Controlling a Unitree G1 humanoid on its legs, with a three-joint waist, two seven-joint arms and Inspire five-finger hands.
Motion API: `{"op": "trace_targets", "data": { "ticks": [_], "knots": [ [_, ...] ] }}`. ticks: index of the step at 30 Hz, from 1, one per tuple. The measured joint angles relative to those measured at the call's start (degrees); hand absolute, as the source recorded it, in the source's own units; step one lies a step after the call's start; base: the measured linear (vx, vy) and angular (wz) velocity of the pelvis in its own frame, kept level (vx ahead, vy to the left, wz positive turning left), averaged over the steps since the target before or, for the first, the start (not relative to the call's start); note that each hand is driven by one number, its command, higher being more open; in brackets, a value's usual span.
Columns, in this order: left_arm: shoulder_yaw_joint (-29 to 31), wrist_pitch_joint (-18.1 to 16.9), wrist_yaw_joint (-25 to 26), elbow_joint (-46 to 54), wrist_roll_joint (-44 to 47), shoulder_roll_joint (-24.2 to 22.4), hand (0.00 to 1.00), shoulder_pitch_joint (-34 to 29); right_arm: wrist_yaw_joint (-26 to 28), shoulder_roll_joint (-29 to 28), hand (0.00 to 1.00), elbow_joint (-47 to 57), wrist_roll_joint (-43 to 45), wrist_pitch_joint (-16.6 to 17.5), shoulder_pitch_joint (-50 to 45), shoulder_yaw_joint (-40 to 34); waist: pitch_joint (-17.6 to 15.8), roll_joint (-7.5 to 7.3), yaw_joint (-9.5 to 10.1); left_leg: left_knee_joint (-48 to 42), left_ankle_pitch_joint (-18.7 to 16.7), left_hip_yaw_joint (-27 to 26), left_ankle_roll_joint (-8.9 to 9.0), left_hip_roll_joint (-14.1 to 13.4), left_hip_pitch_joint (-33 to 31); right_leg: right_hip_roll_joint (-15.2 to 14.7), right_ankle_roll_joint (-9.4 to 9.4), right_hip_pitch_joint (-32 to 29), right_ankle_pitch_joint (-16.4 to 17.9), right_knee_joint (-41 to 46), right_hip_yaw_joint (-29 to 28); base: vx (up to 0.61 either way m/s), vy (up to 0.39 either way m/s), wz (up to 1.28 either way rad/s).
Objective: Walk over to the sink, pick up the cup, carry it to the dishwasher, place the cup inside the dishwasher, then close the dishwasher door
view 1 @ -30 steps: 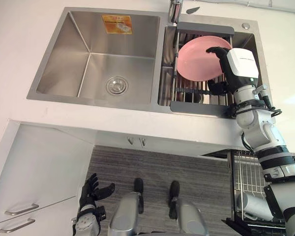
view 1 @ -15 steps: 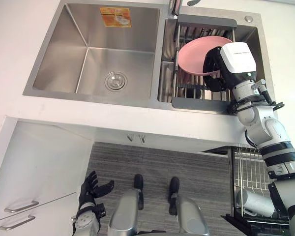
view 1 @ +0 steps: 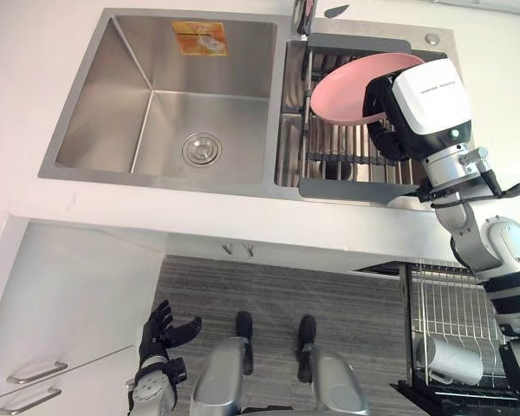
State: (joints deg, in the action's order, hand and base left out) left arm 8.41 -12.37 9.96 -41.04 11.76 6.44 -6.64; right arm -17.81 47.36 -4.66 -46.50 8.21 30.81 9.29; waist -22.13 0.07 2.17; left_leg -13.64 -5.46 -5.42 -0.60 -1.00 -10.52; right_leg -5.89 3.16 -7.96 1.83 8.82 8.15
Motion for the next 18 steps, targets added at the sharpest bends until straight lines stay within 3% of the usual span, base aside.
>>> {"op": "trace_targets", "data": {
  "ticks": [3,8,12,18],
  "knots": [
    [-0.05,0.04,-0.20,-1.02,-0.04,0.00,0.90,0.00,-0.28,-0.01,0.30,2.05,0.01,0.30,-3.41,-1.38,0.21,-0.37,-0.64,0.61,-0.04,-0.34,0.00,-0.10,1.33,0.14,0.00,1.20,0.01,-0.49,-0.37,-0.02,-0.006,-0.09],
    [-0.40,0.94,-0.34,-2.52,-0.60,0.13,0.90,-0.79,-0.36,-1.41,0.30,8.03,0.09,1.04,-13.11,-8.44,1.63,-2.20,-1.17,2.04,-0.09,-1.56,0.10,-0.36,2.96,0.54,0.00,1.95,0.01,-1.33,-1.52,0.02,-0.010,-0.13],
    [-1.35,1.32,-0.56,-3.96,-0.99,-0.03,0.90,-1.29,-1.28,-7.60,0.30,13.18,0.24,0.90,-20.92,-17.12,3.84,-3.40,-2.76,3.11,-0.19,-2.36,0.26,-0.29,4.92,0.57,0.01,3.23,0.00,-2.11,-2.12,0.06,0.010,-0.10],
    [-2.29,1.56,-0.86,-4.82,-2.87,0.08,0.90,-1.99,-2.78,-13.78,0.30,19.87,0.36,0.79,-30.30,-22.74,7.98,-3.33,-4.27,4.03,-0.61,-3.23,0.57,-0.46,7.61,0.84,0.13,5.24,0.09,-2.95,-3.33,0.02,0.003,-0.11]
  ]
}}
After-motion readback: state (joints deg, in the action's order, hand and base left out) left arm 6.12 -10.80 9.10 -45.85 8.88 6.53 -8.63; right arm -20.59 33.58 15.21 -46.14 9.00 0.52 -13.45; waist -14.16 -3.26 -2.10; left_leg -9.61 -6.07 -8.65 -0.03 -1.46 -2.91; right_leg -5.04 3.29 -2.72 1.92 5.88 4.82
